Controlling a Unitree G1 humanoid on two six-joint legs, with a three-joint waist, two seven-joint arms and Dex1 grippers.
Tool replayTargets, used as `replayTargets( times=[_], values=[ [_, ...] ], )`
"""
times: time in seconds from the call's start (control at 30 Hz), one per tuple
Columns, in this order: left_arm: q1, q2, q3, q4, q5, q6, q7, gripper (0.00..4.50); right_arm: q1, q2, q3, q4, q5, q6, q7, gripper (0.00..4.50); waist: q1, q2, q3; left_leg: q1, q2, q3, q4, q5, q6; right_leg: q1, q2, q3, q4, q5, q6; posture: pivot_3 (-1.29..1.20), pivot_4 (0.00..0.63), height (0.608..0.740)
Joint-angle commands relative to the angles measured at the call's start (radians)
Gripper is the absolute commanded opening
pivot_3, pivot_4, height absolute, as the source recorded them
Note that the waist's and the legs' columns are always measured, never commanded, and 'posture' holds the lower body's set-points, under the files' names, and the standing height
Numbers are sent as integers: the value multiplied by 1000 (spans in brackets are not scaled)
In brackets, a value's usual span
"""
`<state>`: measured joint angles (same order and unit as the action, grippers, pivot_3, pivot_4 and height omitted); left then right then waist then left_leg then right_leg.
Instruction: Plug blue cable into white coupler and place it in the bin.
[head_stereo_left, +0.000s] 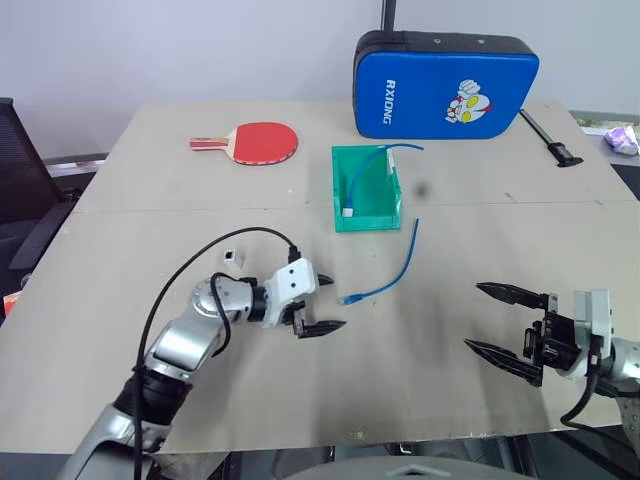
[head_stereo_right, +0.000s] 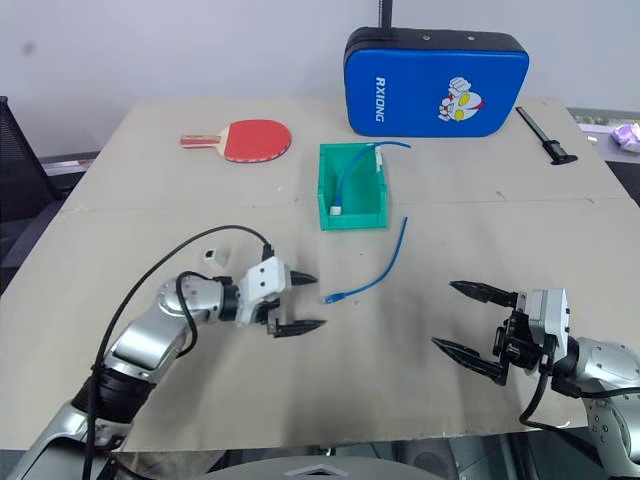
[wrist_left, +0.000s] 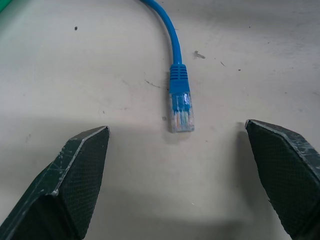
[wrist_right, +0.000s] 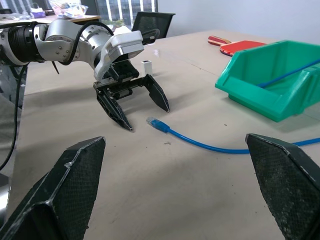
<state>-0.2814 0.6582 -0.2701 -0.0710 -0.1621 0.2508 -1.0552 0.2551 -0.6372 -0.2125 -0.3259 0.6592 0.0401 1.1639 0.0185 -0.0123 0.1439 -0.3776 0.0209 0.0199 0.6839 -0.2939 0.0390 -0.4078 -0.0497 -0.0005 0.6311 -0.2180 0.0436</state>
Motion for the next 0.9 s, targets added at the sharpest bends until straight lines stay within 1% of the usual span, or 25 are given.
replayTargets(
  times=[0.03, 0.13, 0.17, 0.2, 0.27, 0.3, 0.33, 0.4, 0.43, 0.53, 0.63, 0.77, 0.8, 0.9],
  values=[
    [-33, -33, -38, 46, 32, -20, -5, 4500, -12, 14, -10, -18, -21, -8, -40, 4436, 1, 0, 0, 0, 0, 0, 0, 0, 0, 0, 0, 0, 1, 0, 0, 0, 150, 728],
    [-42, -44, -49, 53, 43, -31, -18, 3694, -3, 22, -7, -26, -33, -8, -56, 4500, 0, 0, 0, 0, 0, 0, 1, 0, 0, 0, 0, 0, 2, 0, 0, 0, 150, 728],
    [-43, -43, -52, 53, 48, -35, -22, 3185, 2, 24, -8, -30, -36, -9, -59, 4500, -1, 0, 0, 0, 0, 0, 1, 0, 0, 0, 0, 0, 2, 0, 0, 0, 150, 728],
    [-42, -40, -54, 54, 53, -40, -25, 2887, 7, 24, -9, -33, -37, -10, -61, 4500, -2, 0, 0, 0, 0, 0, 1, 0, 0, 0, 0, 0, 2, 0, 0, 0, 150, 728],
    [-40, -37, -52, 56, 56, -46, -30, 1806, 12, 25, -10, -35, -38, -11, -62, 4500, -3, 0, 0, 0, 0, 0, 1, 0, 0, 0, 0, 0, 2, 0, 0, 0, 150, 728],
    [-38, -36, -50, 56, 53, -44, -34, 1373, 11, 26, -11, -36, -34, -12, -60, 4500, -3, 0, 0, 0, 0, 0, 1, 0, 0, 0, 0, 0, 2, 0, 0, 0, 150, 728],
    [-34, -36, -45, 51, 42, -33, -41, 828, 11, 26, -11, -37, -30, -11, -58, 4500, -4, 0, 0, 0, 0, 0, 1, 0, 0, 0, 0, 0, 2, 0, 1, 0, 150, 728],
    [-22, -49, -17, 15, -26, 36, -50, 123, 6, 27, -7, -43, -25, -6, -60, 4500, -4, 0, 0, 0, 0, 0, 1, 0, 0, 0, 0, 0, 2, 0, 0, 0, 150, 728],
    [-19, -53, -8, 3, -48, 60, -52, 16, 4, 27, -5, -44, -25, -4, -61, 4500, -4, 0, 0, 0, 0, 0, 1, 0, 0, 0, 0, 0, 2, 0, 0, 0, 150, 728],
    [-8, -86, 55, -87, -207, 200, -60, 16, -1, 30, 10, -101, 51, 105, -116, 4500, -5, 0, 0, 0, 1, 0, 1, 0, 0, 0, 0, 1, 2, 0, 0, 0, 150, 728],
    [-16, -138, 130, -161, -389, 378, -25, 16, 16, -2, 36, -182, 173, 322, -229, 4500, -3, -1, 1, -1, 1, -1, 1, 0, 0, -1, 0, 0, 3, 0, 0, 0, 150, 728],
    [-52, -229, 255, -217, -661, 616, 87, 16, 6, -56, 79, -280, 351, 589, -383, 4500, -5, -1, 1, -1, 1, -4, 1, 0, 0, -1, -1, -2, 4, 0, 0, 0, 150, 728],
    [-61, -244, 281, -226, -723, 664, 113, 16, -11, -51, 78, -289, 403, 621, -412, 4500, -6, -1, 1, -1, 1, -4, 1, 0, 0, -1, -1, -2, 4, 0, 0, 0, 150, 728],
    [-70, -275, 333, -247, -882, 779, 186, 16, -103, 8, 60, -286, 571, 665, -547, 4500, -12, -2, 1, 0, 1, -3, 1, 0, 0, -1, 0, -1, 4, 0, 0, 0, 150, 728]
  ],
)
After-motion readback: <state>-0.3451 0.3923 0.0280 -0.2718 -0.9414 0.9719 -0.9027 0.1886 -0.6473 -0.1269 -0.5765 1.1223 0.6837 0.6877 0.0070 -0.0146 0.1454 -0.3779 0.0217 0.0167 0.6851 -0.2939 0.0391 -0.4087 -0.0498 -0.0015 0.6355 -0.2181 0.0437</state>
